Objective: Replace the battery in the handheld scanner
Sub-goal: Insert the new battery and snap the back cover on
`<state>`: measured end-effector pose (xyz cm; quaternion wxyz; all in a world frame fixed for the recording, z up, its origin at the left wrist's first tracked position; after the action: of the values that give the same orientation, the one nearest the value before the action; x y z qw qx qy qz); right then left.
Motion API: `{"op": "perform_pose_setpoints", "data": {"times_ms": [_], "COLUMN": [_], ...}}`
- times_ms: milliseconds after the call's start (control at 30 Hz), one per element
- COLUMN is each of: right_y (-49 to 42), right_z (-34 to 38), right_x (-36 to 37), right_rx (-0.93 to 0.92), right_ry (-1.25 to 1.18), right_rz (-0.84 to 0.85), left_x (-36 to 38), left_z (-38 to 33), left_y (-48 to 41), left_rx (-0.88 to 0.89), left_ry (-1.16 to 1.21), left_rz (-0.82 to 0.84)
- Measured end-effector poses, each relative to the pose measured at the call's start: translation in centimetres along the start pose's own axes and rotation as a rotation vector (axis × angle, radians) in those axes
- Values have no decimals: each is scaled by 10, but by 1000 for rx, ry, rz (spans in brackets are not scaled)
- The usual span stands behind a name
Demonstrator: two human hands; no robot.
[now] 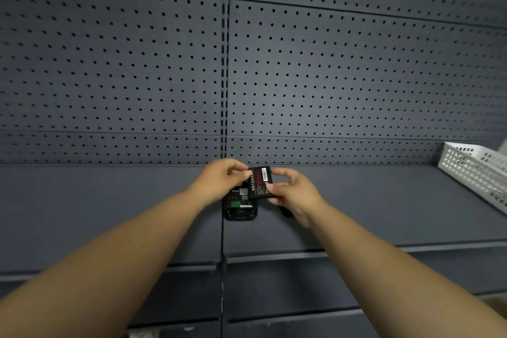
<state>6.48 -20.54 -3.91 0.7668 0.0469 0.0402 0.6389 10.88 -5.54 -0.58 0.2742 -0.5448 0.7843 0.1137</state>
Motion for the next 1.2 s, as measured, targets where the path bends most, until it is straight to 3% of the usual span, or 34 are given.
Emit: {"op": "perform_pose_setpoints", "data": {"times_ms": [233, 333, 567, 667, 767, 967, 1200], "right_y": [-14, -19, -21, -19, -21, -21, -24], "right_z": [-23, -25, -20, -15, -14, -1, 6], "right_x": [17, 21, 32, 40, 37, 39, 47], "right_rx": [154, 176, 199, 213, 198, 17, -29], "right_ry": [-29, -31, -7, -7, 119, 762, 1001], "right_rz": [26, -7, 26, 136, 155, 143, 167], "left_x": [0, -3, -6, -6, -6, -5, -2], "left_z": [22, 27, 34, 34, 35, 40, 46], "left_y": [15, 14, 8, 4, 0, -4, -8], "left_rx": [-128, -158, -135, -108, -89, -35, -21], "left_ry": [39, -60, -219, -230, -263, -371, -439], "left_rz": [113, 154, 232, 236, 237, 236, 236]}}
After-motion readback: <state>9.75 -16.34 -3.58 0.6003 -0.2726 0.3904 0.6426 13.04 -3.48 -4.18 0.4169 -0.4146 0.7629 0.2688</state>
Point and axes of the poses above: each hand's wrist, its own y-axis away from the middle knuckle, its own x-axis out of the palm, z = x × y, the point moved 8 cm from there along -y, towards the middle knuckle, and after that the axes turned 3 degrees about -y, right-handed, at the moved point
